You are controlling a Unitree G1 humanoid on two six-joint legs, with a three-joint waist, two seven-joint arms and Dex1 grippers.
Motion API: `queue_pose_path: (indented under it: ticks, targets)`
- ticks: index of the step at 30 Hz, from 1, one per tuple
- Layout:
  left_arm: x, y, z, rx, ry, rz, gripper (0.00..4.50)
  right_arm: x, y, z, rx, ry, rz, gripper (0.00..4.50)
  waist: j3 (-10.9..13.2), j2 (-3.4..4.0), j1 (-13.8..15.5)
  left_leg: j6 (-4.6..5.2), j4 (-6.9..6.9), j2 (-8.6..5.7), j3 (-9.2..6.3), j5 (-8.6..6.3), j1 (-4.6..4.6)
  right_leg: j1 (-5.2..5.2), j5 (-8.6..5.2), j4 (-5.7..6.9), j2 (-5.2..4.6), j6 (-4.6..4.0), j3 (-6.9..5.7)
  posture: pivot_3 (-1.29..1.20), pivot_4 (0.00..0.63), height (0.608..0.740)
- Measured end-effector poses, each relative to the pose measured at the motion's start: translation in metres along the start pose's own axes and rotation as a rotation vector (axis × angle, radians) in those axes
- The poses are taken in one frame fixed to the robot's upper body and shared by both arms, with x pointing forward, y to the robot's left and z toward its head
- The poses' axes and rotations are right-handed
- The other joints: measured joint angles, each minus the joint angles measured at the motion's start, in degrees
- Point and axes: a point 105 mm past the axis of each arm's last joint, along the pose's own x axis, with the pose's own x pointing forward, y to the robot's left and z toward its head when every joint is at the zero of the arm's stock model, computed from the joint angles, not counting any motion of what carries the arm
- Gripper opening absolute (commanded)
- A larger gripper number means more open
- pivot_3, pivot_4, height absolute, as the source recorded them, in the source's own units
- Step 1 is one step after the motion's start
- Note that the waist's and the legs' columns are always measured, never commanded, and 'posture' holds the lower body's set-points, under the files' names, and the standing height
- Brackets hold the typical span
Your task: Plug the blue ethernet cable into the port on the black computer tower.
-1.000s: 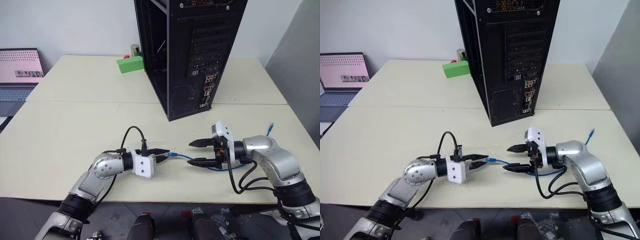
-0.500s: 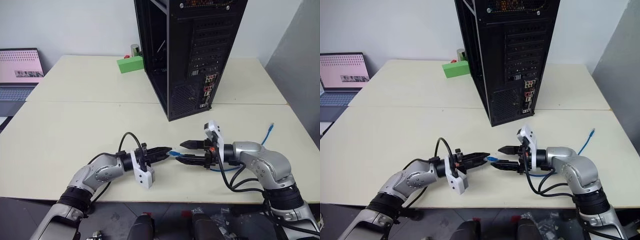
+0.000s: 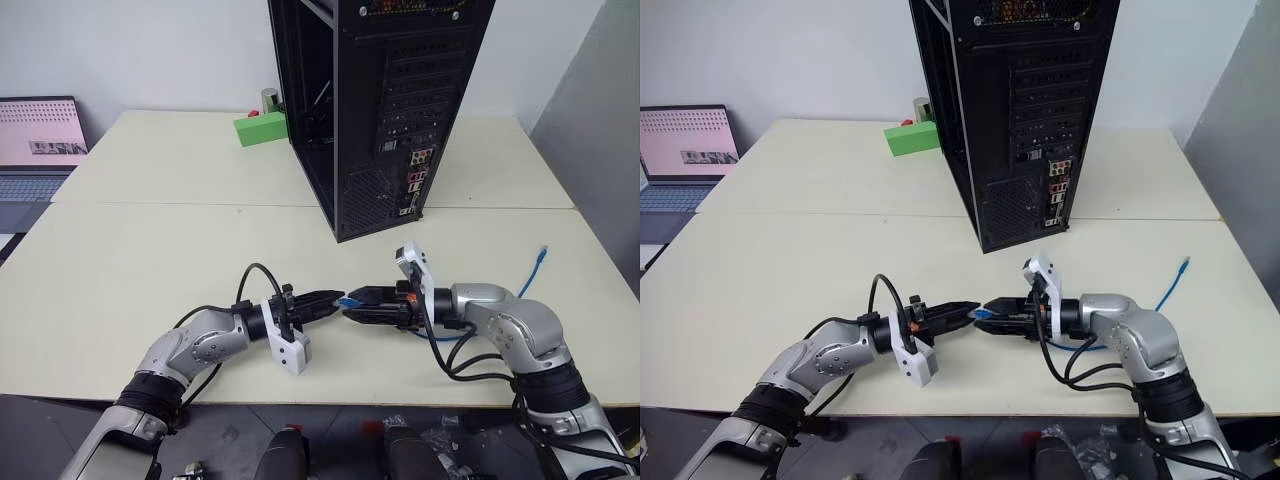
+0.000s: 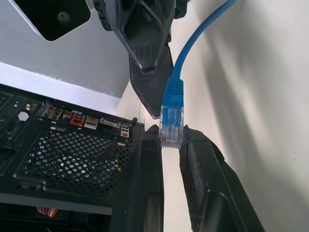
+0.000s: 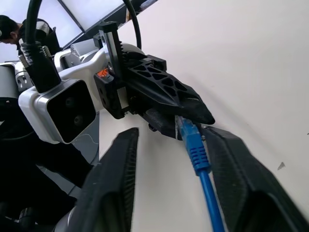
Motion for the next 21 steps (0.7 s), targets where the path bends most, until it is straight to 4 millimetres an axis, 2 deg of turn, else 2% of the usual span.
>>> queue_pose_path:
  ticks: [5, 13, 14, 15, 21]
  targets:
    - [0.0001, 0.0006, 0.0007, 0.002, -0.004, 0.007, 0.25, -0.0019, -0.0033, 0.0001, -0.006, -0.001, -0.018, 0.1, 0.0, 0.0, 0.0, 0.0, 0.0, 0.0, 0.0, 0.0, 0.0, 0.0, 0.0, 0.0, 0.0, 0.0, 0.0, 0.0, 0.15, 0.74]
    - [-0.0003, 0.0004, 0.0002, 0.003, -0.001, 0.004, 0.25, -0.0021, -0.0047, 0.0011, -0.009, -0.002, -0.02, 0.0, 0.0, 0.0, 0.0, 0.0, 0.0, 0.0, 0.0, 0.0, 0.0, 0.0, 0.0, 0.0, 0.0, 0.0, 0.0, 0.0, 0.15, 0.74]
    - [-0.0003, 0.0004, 0.0002, 0.003, -0.001, 0.004, 0.25, -0.0021, -0.0048, 0.001, -0.009, -0.002, -0.02, 0.36, 0.0, 0.0, 0.0, 0.0, 0.0, 0.0, 0.0, 0.0, 0.0, 0.0, 0.0, 0.0, 0.0, 0.0, 0.0, 0.0, 0.15, 0.74]
    - [-0.0004, 0.0004, 0.0001, 0.003, 0.0, 0.004, 0.25, -0.0021, -0.0047, 0.001, -0.008, -0.003, -0.018, 0.46, 0.0, 0.0, 0.0, 0.0, 0.0, 0.0, 0.0, 0.0, 0.0, 0.0, 0.0, 0.0, 0.0, 0.0, 0.0, 0.0, 0.15, 0.74]
    - [-0.0005, 0.0008, -0.0002, 0.005, 0.002, 0.005, 0.25, -0.0029, -0.0061, -0.0003, 0.003, 0.001, -0.025, 1.77, 0.0, 0.0, 0.0, 0.0, 0.0, 0.0, 0.0, 0.0, 0.0, 0.0, 0.0, 0.0, 0.0, 0.0, 0.0, 0.0, 0.15, 0.74]
